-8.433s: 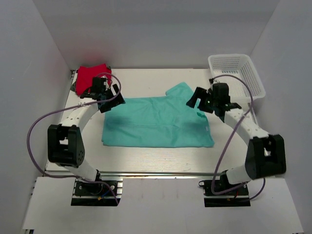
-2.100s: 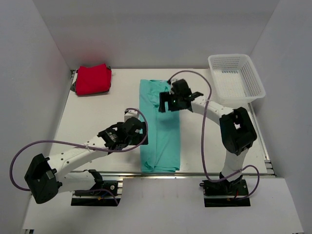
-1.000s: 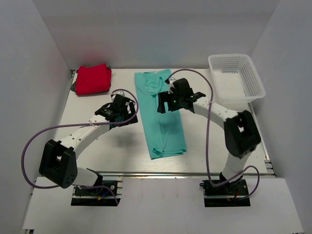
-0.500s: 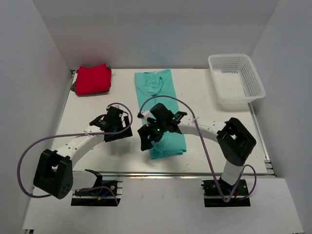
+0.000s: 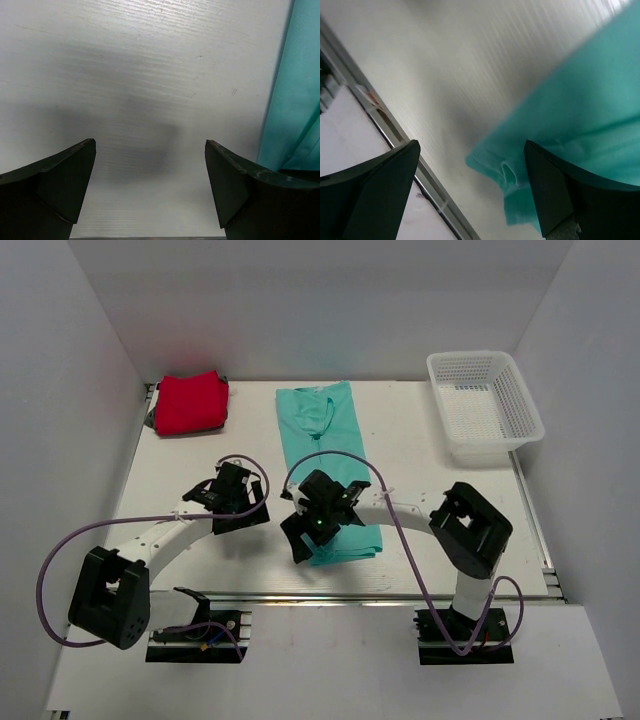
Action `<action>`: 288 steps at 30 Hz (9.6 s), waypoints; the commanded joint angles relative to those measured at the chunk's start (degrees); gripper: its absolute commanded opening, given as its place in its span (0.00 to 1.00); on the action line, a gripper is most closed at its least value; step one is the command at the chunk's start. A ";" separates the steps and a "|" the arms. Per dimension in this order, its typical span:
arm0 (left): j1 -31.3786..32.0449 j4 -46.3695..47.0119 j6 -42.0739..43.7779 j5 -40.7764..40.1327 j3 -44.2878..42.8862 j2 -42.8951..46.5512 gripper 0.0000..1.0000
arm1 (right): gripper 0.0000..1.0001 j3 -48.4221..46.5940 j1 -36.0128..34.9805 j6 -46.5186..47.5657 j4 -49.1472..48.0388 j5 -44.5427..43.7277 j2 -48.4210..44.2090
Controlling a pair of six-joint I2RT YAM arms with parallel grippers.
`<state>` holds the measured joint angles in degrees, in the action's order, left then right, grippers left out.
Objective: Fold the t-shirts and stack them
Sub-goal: Grab the bottom of the folded rectangular tshirt with both arms, then fold the folded rectangular tshirt in 1/3 of the way, then grab one side of the 2/3 rectangular tshirt with both arms, then fold the long partially folded tshirt into a neat square
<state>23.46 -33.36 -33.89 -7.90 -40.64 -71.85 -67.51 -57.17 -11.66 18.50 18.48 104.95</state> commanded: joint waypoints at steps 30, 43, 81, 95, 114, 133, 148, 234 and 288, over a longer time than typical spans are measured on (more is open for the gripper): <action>1.05 4.00 4.18 7.10 -1.89 -2.24 1.00 | 0.90 17.14 6.28 -16.55 7.25 -30.60 -18.38; 4.39 11.66 7.52 21.44 -3.73 -6.63 1.00 | 0.90 20.31 6.28 -20.68 6.55 -40.28 -16.45; 29.01 6.13 -1.44 14.41 -7.78 -20.17 0.08 | 0.74 36.66 14.27 -19.27 -5.41 -21.05 -32.35; 30.95 0.76 -0.92 9.04 -12.36 -9.98 0.00 | 0.00 34.82 14.28 -17.25 -6.03 -16.89 -41.49; 16.54 -0.04 -0.31 -5.90 -27.47 -14.81 0.00 | 0.00 11.02 18.31 -17.71 -5.94 -34.73 -24.37; 3.35 0.75 7.87 -0.98 -47.33 -31.77 0.00 | 0.00 -20.02 26.40 -10.75 -3.29 -28.68 0.78; -2.02 0.15 9.28 4.56 -55.68 -42.84 0.24 | 0.17 -29.52 30.36 -9.88 -6.80 -19.29 14.49; 5.71 15.43 11.74 14.93 -21.33 -34.32 0.00 | 0.10 5.98 39.15 -13.39 -16.39 3.76 2.55; 10.29 5.50 12.53 38.93 -24.75 -11.91 0.00 | 0.00 19.08 39.15 -5.92 -7.69 -6.08 -44.83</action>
<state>34.79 -29.41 -22.24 32.93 -62.94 -85.69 -44.86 -18.33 -17.39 14.39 14.74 59.16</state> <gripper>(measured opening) 0.009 0.005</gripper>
